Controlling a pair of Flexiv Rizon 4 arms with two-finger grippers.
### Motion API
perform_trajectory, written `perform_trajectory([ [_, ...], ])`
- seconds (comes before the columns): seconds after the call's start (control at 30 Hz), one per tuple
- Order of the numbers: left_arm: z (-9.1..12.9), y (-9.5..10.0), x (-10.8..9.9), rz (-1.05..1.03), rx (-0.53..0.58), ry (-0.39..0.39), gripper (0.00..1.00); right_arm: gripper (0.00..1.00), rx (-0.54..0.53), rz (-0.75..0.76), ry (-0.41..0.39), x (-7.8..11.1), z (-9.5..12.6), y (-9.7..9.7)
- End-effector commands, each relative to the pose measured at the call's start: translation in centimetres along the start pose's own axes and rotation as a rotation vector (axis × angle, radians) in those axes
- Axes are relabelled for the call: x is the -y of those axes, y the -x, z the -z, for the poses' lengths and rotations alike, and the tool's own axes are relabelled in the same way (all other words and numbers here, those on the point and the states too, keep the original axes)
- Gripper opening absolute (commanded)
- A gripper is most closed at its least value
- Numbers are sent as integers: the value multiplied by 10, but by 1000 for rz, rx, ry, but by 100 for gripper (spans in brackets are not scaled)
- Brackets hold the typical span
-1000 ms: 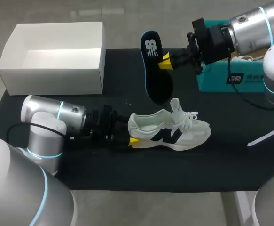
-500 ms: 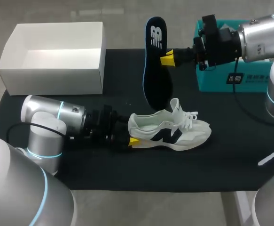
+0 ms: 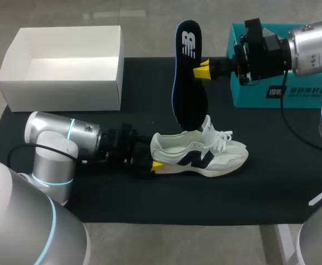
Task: Take the shoe out of the shoebox, open the shoe tongue, remove and reinsert the insole, then place the shoe into the shoebox
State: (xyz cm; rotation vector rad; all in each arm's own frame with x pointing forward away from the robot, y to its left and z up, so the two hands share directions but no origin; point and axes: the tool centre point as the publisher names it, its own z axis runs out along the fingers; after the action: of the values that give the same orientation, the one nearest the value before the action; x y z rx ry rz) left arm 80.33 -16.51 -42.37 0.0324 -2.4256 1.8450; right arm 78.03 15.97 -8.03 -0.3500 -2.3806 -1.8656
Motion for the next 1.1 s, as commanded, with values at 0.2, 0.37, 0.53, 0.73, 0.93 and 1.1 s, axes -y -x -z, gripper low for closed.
perform_trajectory([
  [0.2, 0, 0, 0, 0, 0, -1, 0, 0, 71, 14, -22, -2, 39, -71],
  [0.37, 0, 0, 0, 0, 0, -1, 0, 0, 43, -8, -62, -5, 38, -100],
  [0.53, 0, 0, 0, 0, 0, -1, 0, 0, 46, -61, -41, -3, 38, -119],
  [0.73, 0, 0, 0, 0, 0, -1, 0, 0, 93, -100, -85, 0, 41, -135],
  [0.93, 0, 0, 0, 0, 0, -1, 0, 0, 178, -161, -75, 2, 44, -151],
  [1.1, 0, 0, 0, 0, 0, -1, 0, 0, 215, -190, -47, 4, 46, -161],
])
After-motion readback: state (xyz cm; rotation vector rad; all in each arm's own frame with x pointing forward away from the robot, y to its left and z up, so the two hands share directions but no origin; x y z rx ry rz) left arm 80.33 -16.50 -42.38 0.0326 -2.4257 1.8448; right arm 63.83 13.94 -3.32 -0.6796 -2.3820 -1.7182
